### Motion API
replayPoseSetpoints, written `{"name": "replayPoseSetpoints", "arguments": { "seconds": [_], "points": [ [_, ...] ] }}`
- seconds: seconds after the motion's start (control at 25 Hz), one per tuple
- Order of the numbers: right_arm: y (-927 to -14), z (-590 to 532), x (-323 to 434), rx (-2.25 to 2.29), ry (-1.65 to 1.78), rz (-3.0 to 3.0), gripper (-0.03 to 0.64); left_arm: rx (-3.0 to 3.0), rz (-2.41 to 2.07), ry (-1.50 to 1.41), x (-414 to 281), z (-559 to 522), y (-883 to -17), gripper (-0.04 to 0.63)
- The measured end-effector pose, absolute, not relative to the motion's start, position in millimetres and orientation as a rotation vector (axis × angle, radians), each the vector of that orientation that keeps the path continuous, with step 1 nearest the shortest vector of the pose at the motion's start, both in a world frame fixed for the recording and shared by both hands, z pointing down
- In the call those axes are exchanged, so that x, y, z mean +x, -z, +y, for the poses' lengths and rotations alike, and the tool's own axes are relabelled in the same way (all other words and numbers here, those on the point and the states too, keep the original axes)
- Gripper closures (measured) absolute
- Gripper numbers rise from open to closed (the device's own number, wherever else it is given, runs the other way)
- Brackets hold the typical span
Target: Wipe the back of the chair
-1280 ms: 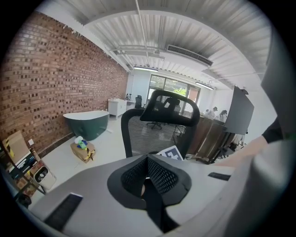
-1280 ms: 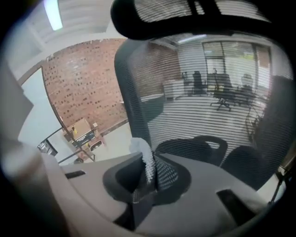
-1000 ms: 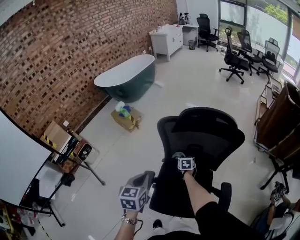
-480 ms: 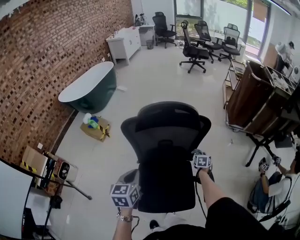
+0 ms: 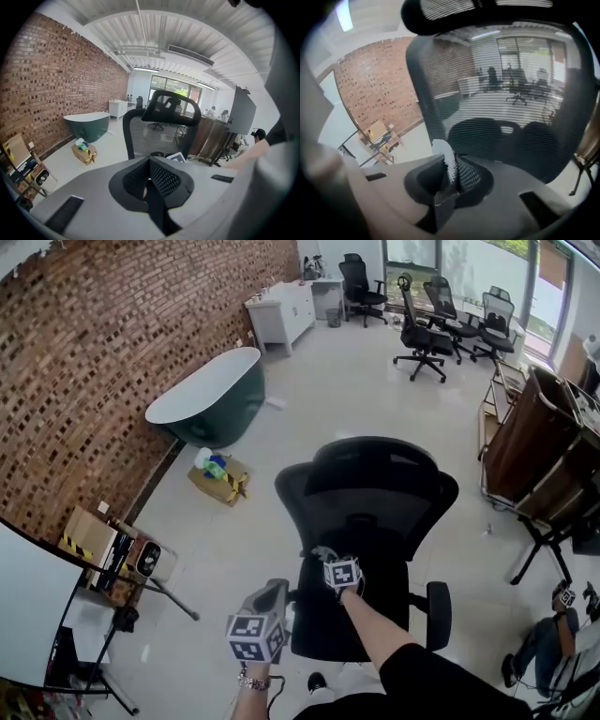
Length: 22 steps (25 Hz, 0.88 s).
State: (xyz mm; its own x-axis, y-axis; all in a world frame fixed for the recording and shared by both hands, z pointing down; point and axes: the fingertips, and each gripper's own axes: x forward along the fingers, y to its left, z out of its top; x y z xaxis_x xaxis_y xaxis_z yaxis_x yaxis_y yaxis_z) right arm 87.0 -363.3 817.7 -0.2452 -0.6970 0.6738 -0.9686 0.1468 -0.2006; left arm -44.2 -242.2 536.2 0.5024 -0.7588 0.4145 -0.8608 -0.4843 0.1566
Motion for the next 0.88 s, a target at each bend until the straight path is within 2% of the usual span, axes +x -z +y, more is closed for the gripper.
{"name": "replayPoseSetpoints", "arguments": {
  "seconds": [0.16,0.28,0.4,0.52,0.72,0.88],
  "points": [
    [-838,-384,44,1.516,-0.841,-2.005,0.575,2.317,-1.468,-0.449,-91,-229,-546,0.593],
    [-857,-401,59,1.544,-0.837,-1.946,0.575,2.251,-1.541,-0.446,-127,-233,-555,0.594],
    [-875,-397,126,1.630,-0.863,-1.805,0.575,2.229,-1.557,-0.429,-140,-240,-561,0.594],
    [-891,-357,197,1.657,-1.069,-1.632,0.577,2.248,-1.530,-0.414,-135,-249,-563,0.593],
    [-850,-329,343,1.925,-0.835,-1.509,0.577,2.322,-1.432,-0.407,-107,-259,-559,0.594],
    [-833,-280,390,2.003,-0.878,-1.469,0.577,2.403,-1.338,-0.404,-71,-258,-554,0.594]
  ]
}}
